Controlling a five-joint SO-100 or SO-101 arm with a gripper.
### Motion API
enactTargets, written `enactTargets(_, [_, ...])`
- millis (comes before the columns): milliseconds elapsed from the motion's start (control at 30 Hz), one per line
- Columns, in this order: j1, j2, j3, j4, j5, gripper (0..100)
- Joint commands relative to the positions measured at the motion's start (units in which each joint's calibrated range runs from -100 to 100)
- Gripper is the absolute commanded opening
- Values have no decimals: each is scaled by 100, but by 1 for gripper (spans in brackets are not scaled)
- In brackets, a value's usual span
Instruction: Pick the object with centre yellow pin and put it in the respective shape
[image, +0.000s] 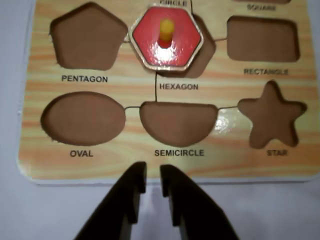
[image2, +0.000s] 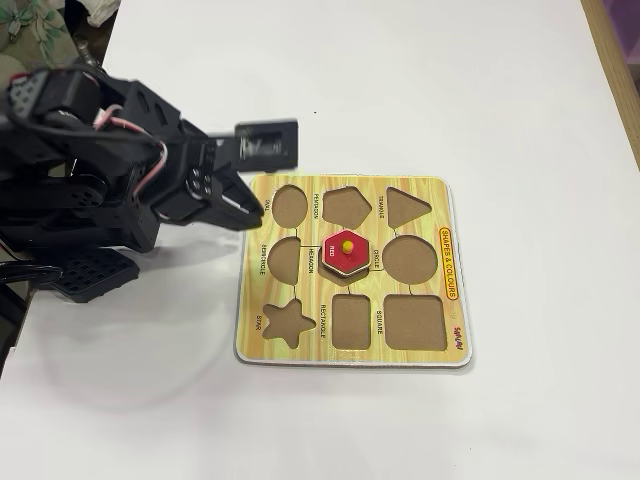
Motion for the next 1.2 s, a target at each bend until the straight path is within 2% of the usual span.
enactTargets(0, [18,-271,423,-51,-212,4])
enactTargets(167, [18,-288,1088,-94,-531,4])
enactTargets(267, [105,-288,1133,261,-677,4])
enactTargets(1167, [115,-288,1124,373,-656,4])
